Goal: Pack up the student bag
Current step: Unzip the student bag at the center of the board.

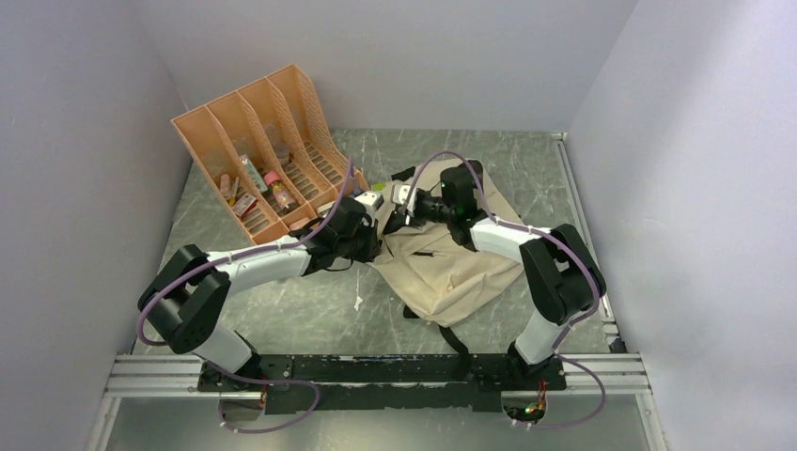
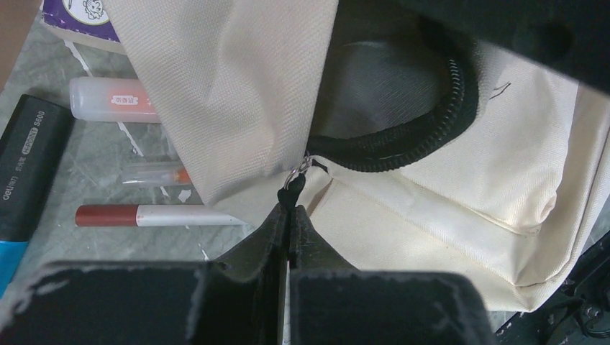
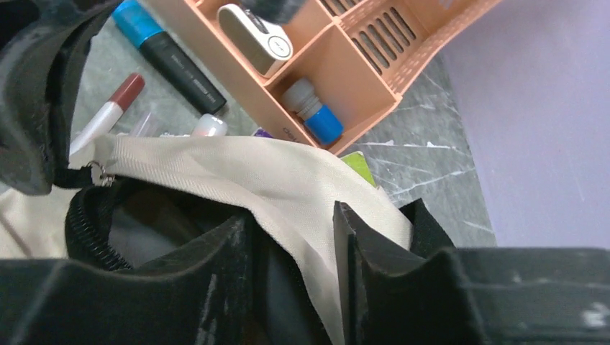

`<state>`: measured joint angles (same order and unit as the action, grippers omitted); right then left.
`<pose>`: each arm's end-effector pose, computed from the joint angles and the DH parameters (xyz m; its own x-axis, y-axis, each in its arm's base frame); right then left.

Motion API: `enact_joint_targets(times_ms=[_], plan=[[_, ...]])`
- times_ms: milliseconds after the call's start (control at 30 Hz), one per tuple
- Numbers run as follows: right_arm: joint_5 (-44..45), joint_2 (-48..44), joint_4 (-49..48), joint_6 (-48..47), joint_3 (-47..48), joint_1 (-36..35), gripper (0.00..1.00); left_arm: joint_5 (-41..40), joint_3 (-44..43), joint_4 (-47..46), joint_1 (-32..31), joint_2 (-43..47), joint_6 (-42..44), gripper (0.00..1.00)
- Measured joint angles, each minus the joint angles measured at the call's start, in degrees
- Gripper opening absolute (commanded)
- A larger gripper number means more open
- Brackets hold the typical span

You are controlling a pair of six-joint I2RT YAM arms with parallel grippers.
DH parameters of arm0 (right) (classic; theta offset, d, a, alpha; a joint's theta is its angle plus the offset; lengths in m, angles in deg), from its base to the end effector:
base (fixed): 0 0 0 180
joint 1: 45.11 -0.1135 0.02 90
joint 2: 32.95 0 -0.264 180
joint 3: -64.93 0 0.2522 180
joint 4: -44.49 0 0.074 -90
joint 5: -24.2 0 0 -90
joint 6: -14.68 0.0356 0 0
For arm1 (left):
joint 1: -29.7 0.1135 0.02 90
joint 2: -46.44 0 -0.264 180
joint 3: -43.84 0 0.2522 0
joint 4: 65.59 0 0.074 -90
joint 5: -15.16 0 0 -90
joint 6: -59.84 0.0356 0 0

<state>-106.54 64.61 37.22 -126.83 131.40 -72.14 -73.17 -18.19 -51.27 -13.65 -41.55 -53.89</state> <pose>0.3129 0.1857 0.2042 0.4619 -0.4301 -0.7757 -0.8269 0.1075 -0.5520 0.2328 -0.2212 0.1961 -0.7130 0.1199 -0.6908 0.4538 0.8300 -0.3243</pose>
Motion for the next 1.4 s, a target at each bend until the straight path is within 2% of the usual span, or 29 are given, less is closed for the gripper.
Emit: enact_joint_targets(times_ms=[133,167,400,533,1033,1200,1400], plan=[[3.3,-0.2,-8.0,7.7,-3.2,-0.1,0.02,0.0,0.0,-0.4,0.0,0.0,-0.3,0.05],[4.2,-0.4,-9.4,9.3,-4.3,-0.2,0.0,0.1,-0.2,-0.5,0.0,0.0,-0.5,0.05],[11.3,-5.5,-15.3,19.1,-8.3,-0.1,0.0,0.1,-4.1,0.5,-0.8,0.0,-1.0,0.05],[15.2,-11.0,-15.0,26.1,-8.0,1.2,0.0,0.0,-8.6,1.2,-1.3,0.1,-1.2,0.05],[40.6,-23.2,3.1,37.2,7.3,1.7,0.0,-0.1,-27.1,0.9,-3.8,-1.5,-2.8,0.05],[49.6,-23.3,8.5,39.1,12.7,1.7,0.0,-0.1,-30.0,1.3,-5.6,-4.0,-3.1,0.05],[58.2,-24.2,10.4,41.0,15.2,1.8,0.0,-0.1,-30.5,2.3,-6.8,-5.6,-3.1,0.05]])
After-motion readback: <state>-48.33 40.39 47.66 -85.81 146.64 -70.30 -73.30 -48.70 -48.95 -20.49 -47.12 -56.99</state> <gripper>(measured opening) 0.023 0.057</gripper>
